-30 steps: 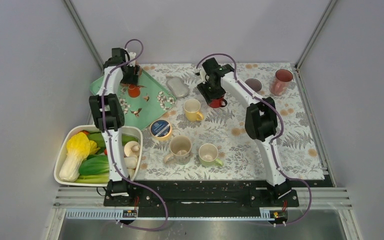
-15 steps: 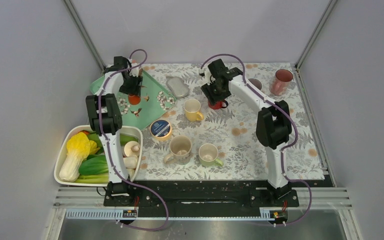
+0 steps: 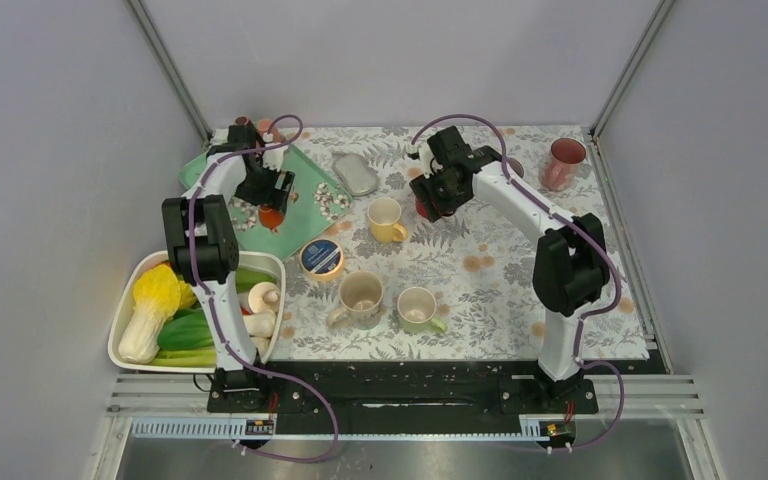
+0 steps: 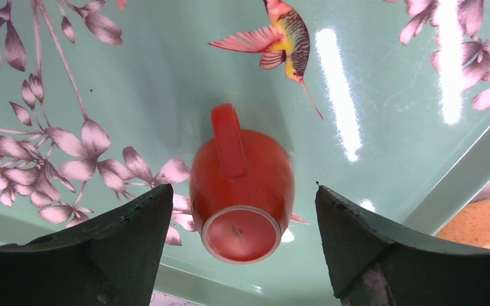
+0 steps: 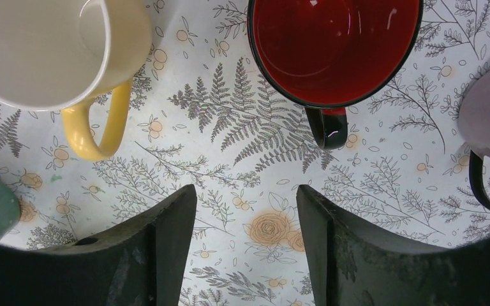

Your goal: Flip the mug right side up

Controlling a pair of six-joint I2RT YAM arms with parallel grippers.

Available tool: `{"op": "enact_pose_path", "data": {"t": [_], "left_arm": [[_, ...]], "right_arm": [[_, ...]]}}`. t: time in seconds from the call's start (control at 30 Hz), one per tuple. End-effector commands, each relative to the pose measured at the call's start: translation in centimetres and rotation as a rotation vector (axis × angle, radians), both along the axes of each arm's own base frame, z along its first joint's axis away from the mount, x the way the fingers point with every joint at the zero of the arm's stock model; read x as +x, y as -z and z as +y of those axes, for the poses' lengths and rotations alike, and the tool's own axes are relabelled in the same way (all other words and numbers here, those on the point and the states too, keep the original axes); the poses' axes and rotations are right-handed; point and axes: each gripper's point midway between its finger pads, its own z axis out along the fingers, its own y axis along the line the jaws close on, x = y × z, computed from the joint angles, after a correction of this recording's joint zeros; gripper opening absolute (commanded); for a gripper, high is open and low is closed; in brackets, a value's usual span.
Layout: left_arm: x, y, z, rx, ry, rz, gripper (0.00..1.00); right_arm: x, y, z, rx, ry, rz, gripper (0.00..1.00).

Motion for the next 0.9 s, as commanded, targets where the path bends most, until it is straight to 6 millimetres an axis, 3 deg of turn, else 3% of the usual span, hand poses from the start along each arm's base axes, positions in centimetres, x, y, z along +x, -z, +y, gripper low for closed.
{"op": "enact_pose_path", "data": {"t": [0.0, 0.23, 0.33, 0.5, 0.7, 0.87], "left_arm": [[1.2, -1.9, 0.9, 0.057, -0.008, -0.07, 0.84], [1.1, 0.0, 1.3, 0.106, -0.026, -0.019, 0.76], [1.2, -0.3, 0.8, 0.084, -0.019, -0.019, 0.55], [1.1, -1.7, -0.2, 0.031, 0.005, -0.036, 0.01], [1.0, -6.1, -3.2, -0.114, 0.091, -0.138, 0.0], [0.2, -11.3, -6.3, -0.264, 0.177, -0.204, 0.0]], "right_arm": [[0.4, -3.0, 0.4, 0.073, 0.003, -0.084, 0.68], [0.1, -3.3, 0.2, 0.075, 0.004, -0.092, 0.7], [-0.1, -3.8, 0.3, 0.084, 0.004, -0.097, 0.7], [-0.8, -5.6, 0.4, 0.127, 0.001, -0.128, 0.7], [-2.1, -8.8, 0.9, 0.232, -0.008, -0.188, 0.7], [-4.2, -11.5, 3.3, 0.397, -0.107, -0.189, 0.7]]}}
